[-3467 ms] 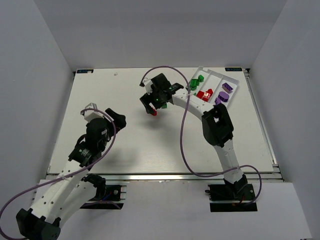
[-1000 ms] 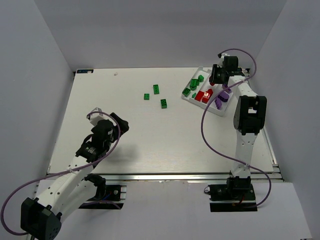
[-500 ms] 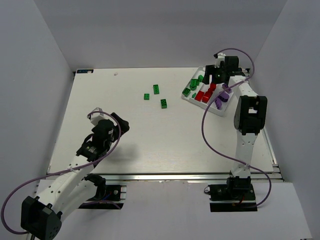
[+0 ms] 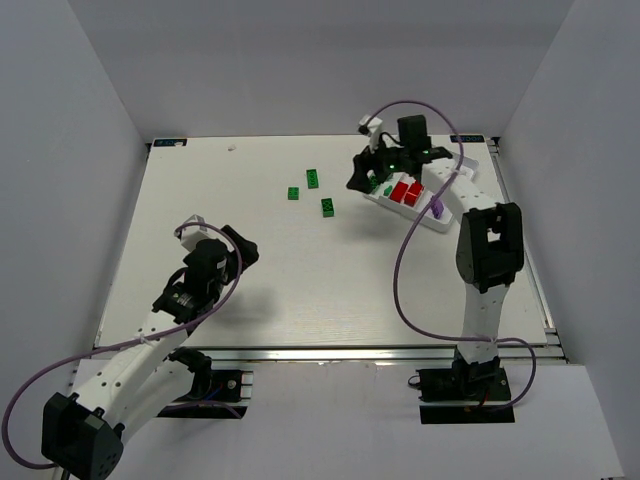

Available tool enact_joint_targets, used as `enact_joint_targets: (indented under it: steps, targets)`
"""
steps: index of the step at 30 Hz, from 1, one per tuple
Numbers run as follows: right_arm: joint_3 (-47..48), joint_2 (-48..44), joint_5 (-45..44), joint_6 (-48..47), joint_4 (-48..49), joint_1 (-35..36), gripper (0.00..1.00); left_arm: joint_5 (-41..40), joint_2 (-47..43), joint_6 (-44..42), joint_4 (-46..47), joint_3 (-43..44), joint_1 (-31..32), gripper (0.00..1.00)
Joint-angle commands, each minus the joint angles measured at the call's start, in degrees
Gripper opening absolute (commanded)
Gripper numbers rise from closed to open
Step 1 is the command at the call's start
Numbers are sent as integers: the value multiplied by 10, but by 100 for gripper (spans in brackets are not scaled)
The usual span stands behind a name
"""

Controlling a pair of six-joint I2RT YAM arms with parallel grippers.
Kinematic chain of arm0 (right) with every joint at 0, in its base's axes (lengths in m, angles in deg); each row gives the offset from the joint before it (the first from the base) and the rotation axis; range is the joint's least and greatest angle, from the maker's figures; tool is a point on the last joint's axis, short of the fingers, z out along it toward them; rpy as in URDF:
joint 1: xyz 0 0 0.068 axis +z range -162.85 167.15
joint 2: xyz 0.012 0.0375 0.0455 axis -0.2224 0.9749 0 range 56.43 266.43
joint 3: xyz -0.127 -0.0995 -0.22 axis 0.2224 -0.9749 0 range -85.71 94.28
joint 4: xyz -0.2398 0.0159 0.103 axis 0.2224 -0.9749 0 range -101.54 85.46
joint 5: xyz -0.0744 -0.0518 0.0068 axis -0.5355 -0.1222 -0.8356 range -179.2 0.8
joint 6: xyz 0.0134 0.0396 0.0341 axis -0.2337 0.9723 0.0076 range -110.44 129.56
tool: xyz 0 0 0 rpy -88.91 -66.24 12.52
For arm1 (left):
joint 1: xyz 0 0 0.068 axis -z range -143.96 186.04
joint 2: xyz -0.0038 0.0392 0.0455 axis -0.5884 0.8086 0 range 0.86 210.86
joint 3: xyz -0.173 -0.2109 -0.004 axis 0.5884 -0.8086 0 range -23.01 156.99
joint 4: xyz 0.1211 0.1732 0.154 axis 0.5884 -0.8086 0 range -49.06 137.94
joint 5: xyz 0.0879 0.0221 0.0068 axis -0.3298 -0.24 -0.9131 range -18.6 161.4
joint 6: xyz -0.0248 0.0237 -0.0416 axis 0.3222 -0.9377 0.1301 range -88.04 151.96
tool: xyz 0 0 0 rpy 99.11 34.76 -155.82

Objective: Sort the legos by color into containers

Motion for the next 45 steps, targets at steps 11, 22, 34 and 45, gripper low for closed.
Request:
enact_joint_targets:
  steps: [11,22,34,45]
  targets:
    - [132,130,-255,184,-88,118,80,3,-27,12,0,-16,-2,98]
    - [140,170,-326,254,-67,156,85,1,-34,23,-10,-20,-3,98]
    - [142,211,-376,246,-65,178,76,-1,-33,26,-17,-20,-2,98]
    - [117,166,-347,176,-42,177,27,1,-29,25,-6,-26,-2,98]
